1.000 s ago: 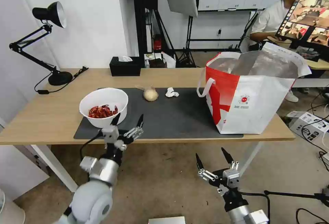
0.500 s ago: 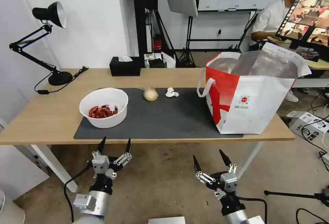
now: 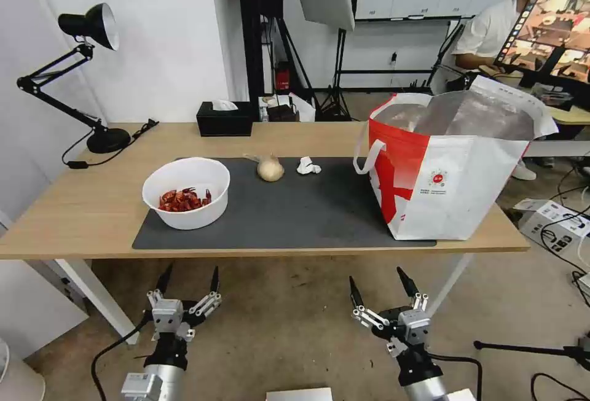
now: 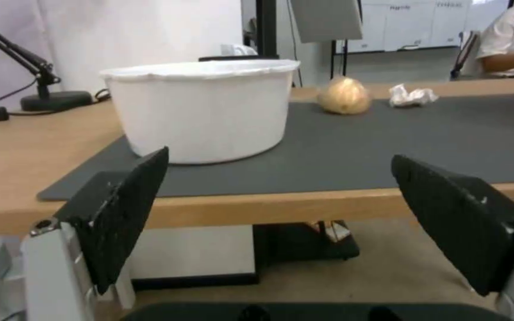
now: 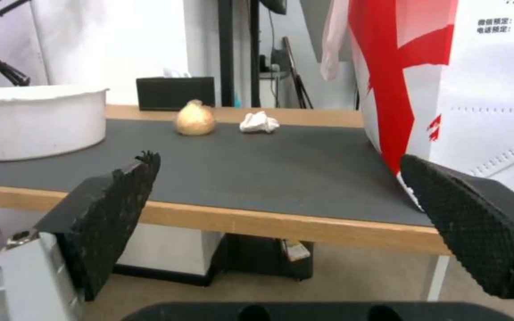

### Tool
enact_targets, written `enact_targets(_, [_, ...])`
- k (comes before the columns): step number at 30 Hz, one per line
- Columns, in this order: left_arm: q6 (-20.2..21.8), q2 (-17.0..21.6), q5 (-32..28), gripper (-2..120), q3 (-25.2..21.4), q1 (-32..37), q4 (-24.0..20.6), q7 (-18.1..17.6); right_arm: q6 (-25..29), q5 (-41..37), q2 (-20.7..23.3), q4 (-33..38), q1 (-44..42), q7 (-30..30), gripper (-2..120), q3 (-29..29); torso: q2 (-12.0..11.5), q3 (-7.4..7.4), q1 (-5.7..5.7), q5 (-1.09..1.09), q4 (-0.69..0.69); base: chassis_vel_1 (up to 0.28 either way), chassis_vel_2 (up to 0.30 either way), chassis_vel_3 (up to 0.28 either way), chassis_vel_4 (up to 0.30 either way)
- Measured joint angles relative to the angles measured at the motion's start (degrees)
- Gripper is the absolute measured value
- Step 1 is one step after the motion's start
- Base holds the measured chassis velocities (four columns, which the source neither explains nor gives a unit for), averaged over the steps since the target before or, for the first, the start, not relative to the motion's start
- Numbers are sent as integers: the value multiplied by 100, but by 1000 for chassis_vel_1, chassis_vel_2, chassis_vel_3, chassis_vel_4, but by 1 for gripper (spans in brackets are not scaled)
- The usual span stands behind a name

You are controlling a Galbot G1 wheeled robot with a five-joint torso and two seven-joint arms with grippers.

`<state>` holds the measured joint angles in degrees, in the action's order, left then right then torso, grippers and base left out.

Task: Pick up the trash from the table and place it into the takeout bag.

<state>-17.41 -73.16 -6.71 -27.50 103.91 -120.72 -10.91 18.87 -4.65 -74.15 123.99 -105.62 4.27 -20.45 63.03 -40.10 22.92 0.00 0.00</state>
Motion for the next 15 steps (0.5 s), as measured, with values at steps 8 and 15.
enact_targets(8, [-13, -3, -10, 100, -54, 43, 3, 0, -7, -16, 6, -20, 38, 8, 100, 9, 0, 0, 0, 0, 0, 0, 0, 0, 0])
enact_targets(15, [-7, 4, -25, 100, -46, 57, 3, 3, -11, -28, 23, -37, 49, 10, 100, 9, 0, 0, 0, 0, 0, 0, 0, 0, 0])
